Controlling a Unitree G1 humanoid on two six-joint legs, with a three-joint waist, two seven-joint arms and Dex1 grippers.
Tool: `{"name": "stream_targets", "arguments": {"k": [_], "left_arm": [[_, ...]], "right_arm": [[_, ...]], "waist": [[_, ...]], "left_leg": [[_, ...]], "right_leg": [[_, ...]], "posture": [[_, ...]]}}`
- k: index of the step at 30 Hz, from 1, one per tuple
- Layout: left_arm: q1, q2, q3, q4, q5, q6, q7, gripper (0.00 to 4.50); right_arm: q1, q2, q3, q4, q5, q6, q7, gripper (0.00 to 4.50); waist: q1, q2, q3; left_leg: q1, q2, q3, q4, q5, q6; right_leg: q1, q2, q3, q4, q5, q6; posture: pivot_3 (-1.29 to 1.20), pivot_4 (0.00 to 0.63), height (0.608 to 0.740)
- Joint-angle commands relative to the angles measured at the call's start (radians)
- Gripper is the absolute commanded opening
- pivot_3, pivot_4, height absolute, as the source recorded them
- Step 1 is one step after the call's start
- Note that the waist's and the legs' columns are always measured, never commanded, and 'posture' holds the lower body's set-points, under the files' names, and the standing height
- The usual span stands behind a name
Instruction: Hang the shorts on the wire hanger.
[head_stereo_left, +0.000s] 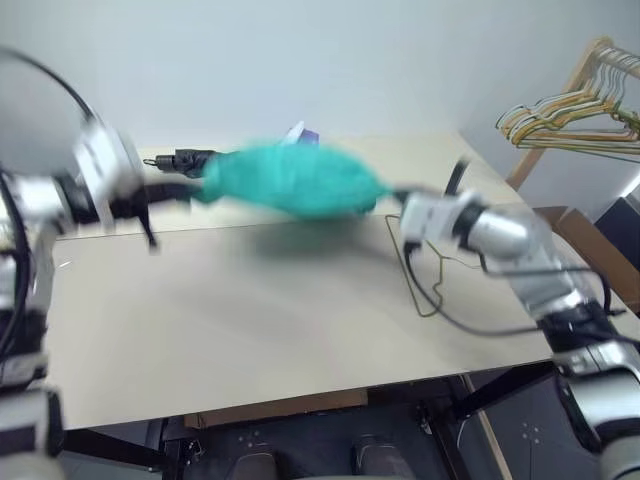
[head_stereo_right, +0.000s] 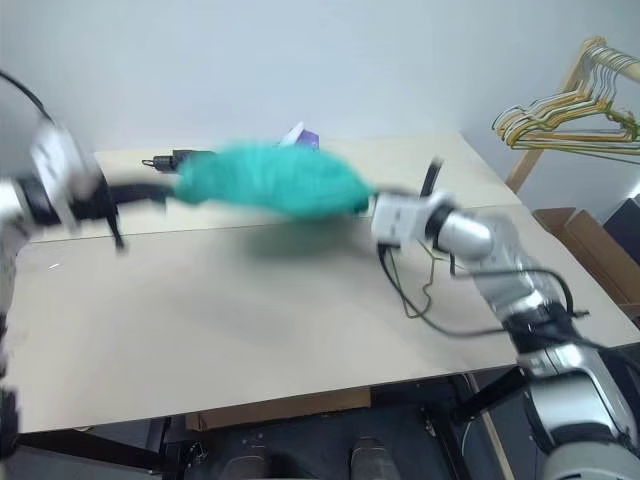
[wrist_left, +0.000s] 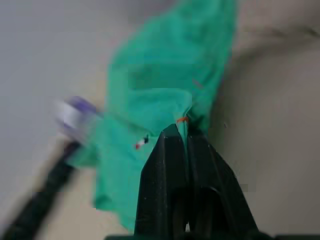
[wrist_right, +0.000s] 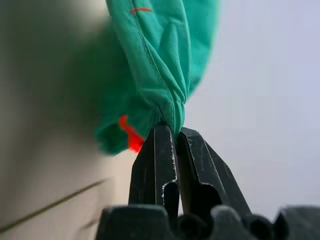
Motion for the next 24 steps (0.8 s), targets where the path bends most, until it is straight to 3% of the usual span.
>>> {"name": "stream_targets", "arguments": {"k": [1, 8, 19, 21, 22, 24], "left_arm": [[0.165, 0.104, -0.065, -0.088, 0.120, -0.030, -0.068, 0.00], [0.314, 0.138, -0.146, -0.129, 0.265, -0.055, -0.059, 0.00], [0.387, 0.200, -0.121, -0.261, 0.230, 0.040, -0.111, 0.00], [0.374, 0.183, -0.120, -0.244, 0.235, 0.025, -0.090, 0.00], [0.370, 0.178, -0.117, -0.242, 0.226, 0.021, -0.091, 0.47], [0.368, 0.176, -0.107, -0.249, 0.202, 0.020, -0.102, 0.98]], "right_arm": [[0.057, 0.008, 0.061, -0.051, -0.045, -0.095, 0.074, 0.03], [0.128, -0.025, 0.098, -0.086, -0.035, -0.167, 0.236, 0.03], [0.129, -0.048, 0.059, -0.095, 0.017, -0.138, 0.361, 0.03], [0.135, -0.050, 0.046, -0.115, 0.041, -0.120, 0.381, 0.61], [0.137, -0.053, 0.042, -0.125, 0.053, -0.115, 0.394, 0.91], [0.145, -0.062, 0.034, -0.143, 0.079, -0.101, 0.425, 1.57]], "waist": [[0.002, 0.000, 0.000], [0.031, 0.000, 0.000], [0.046, 0.000, 0.000], [0.046, 0.000, 0.000], [0.046, 0.000, 0.000], [0.046, 0.000, 0.000]], "left_leg": [[0.003, 0.002, 0.000, 0.000, 0.000, 0.000], [0.002, 0.005, 0.001, 0.000, -0.001, 0.001], [0.003, 0.006, 0.003, 0.000, -0.001, 0.001], [0.004, 0.006, 0.003, 0.000, -0.001, 0.001], [0.004, 0.006, 0.003, 0.000, -0.001, 0.001], [0.004, 0.006, 0.003, 0.000, -0.001, 0.001]], "right_leg": [[0.002, 0.002, 0.000, 0.000, 0.000, -0.001], [0.000, 0.006, 0.002, 0.000, 0.000, -0.004], [0.001, 0.006, 0.002, 0.000, -0.001, -0.004], [0.001, 0.006, 0.002, 0.001, -0.001, -0.005], [0.001, 0.006, 0.002, 0.001, -0.001, -0.005], [0.002, 0.006, 0.002, 0.000, -0.001, -0.005]], "posture": [[0.08, 0.000, 0.740], [0.09, 0.000, 0.740], [0.08, 0.000, 0.740], [0.08, 0.000, 0.740], [0.08, 0.000, 0.740], [0.08, 0.000, 0.740]]}}
